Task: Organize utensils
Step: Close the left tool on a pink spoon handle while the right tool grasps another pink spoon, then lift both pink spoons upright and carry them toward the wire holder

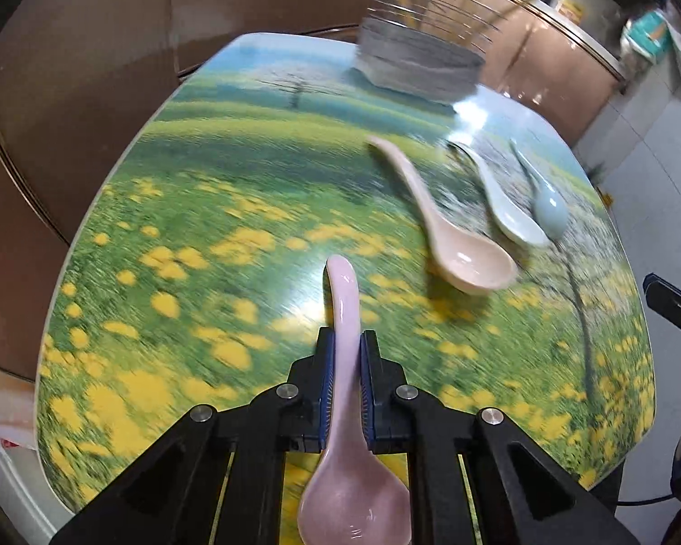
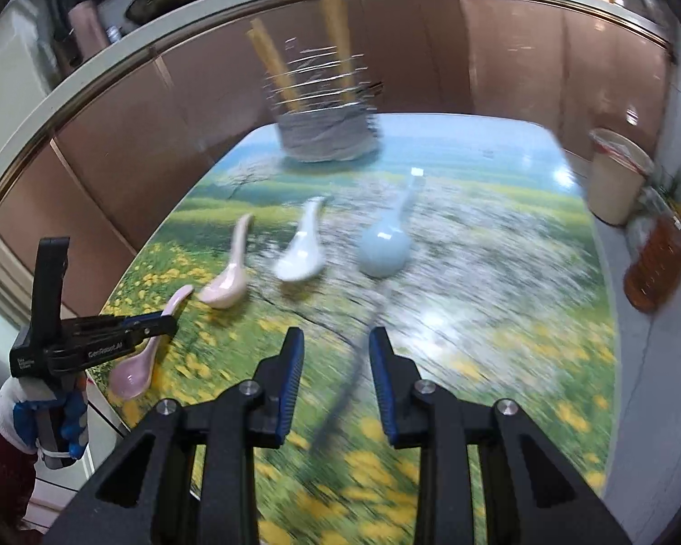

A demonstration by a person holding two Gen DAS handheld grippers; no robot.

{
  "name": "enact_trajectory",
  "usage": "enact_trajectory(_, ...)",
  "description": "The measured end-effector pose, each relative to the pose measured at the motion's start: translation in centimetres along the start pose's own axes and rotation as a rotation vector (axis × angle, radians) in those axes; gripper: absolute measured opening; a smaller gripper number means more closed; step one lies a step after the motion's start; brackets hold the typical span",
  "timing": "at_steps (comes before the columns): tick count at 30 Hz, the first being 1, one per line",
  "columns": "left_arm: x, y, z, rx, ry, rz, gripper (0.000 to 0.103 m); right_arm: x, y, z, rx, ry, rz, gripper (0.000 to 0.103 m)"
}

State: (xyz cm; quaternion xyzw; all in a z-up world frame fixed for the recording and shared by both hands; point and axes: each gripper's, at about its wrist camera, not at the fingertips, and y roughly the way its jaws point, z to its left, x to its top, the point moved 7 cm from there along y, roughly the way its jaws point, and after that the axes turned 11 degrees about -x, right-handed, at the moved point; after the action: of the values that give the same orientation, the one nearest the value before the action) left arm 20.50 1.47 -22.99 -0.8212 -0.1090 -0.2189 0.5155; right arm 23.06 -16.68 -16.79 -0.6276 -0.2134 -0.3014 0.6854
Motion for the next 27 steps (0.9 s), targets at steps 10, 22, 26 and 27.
enact_trajectory(10,3.2,0.3,3.8,-0.079,-0.058,-0.033,0.01,5.5,7.7,8.9,0.092,-0.144,0.1,0.038)
enact_trajectory(22,5.6,1.4,4.3,-0.1,-0.051,-0.035,0.01,7.1,16.0,12.7,0.039,-0.283,0.292,0.039)
enact_trajectory(26,5.8,1.9,4.1,-0.092,-0.05,-0.037,0.01,6.9,15.8,12.8,0.011,-0.319,0.295,0.016)
enact_trajectory(27,5.9,2.0,4.1,-0.087,-0.048,-0.037,0.01,6.8,15.7,12.7,0.019,-0.313,0.296,0.013)
